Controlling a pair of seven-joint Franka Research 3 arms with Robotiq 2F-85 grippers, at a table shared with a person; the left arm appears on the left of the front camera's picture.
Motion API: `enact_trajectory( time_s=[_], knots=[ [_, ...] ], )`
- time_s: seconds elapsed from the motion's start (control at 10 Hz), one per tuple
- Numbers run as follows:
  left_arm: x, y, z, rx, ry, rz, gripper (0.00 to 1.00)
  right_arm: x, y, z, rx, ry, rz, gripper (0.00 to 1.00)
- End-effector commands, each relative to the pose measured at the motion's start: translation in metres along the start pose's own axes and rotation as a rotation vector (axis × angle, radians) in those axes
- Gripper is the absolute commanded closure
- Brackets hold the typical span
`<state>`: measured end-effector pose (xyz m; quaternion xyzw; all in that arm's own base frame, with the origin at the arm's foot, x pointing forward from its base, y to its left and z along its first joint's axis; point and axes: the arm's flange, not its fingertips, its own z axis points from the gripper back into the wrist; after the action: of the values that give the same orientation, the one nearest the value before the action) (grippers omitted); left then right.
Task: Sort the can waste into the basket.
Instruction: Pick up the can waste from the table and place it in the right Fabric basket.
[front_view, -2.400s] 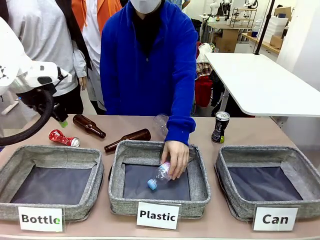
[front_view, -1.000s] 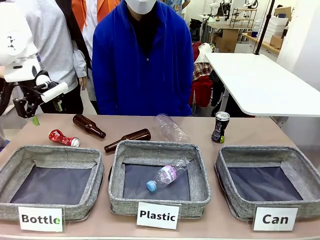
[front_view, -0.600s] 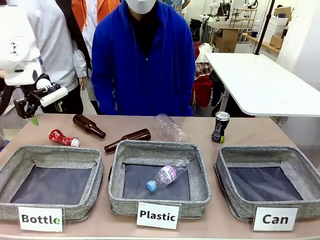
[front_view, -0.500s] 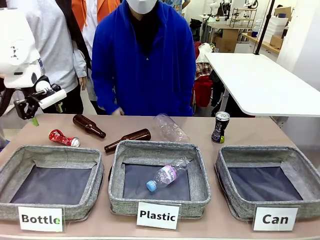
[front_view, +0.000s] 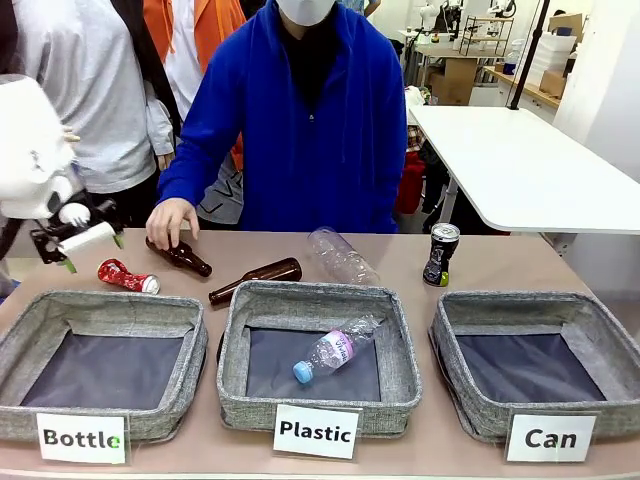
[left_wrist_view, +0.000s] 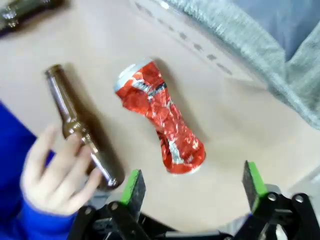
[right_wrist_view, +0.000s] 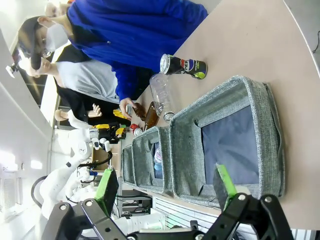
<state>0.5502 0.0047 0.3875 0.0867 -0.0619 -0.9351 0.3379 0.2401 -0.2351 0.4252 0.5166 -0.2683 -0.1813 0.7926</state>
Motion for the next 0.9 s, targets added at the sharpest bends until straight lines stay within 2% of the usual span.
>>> enact_trajectory(
  time_s=[0.0,0.1,0.2,0.4,0.5,0.6,0.8],
  knots=[
    [-0.002,-0.096,0.074,0.220,-0.109,0.110,0.00,0.003,0.000,0.000,0.026,-0.014,0.025,0.00],
    [-0.003,-0.149,0.101,0.273,-0.116,0.159,0.00,0.003,0.000,0.000,0.026,-0.014,0.025,0.00],
    [0.002,-0.213,0.122,0.341,-0.150,0.155,0.00,0.003,0.000,0.000,0.026,-0.014,0.025,0.00],
    [-0.013,-0.329,0.143,0.466,-0.271,0.324,0.00,0.003,0.000,0.000,0.026,-0.014,0.025,0.00],
    [-0.032,-0.364,0.139,0.506,-0.368,0.411,0.00,0.003,0.000,0.000,0.026,-0.014,0.025,0.00],
    [-0.033,-0.393,0.121,0.523,-0.448,0.467,0.00,0.003,0.000,0.000,0.026,-0.014,0.025,0.00],
    [-0.055,-0.397,0.111,0.578,-0.532,0.479,0.00,0.003,0.000,0.000,0.026,-0.014,0.025,0.00]
  ],
)
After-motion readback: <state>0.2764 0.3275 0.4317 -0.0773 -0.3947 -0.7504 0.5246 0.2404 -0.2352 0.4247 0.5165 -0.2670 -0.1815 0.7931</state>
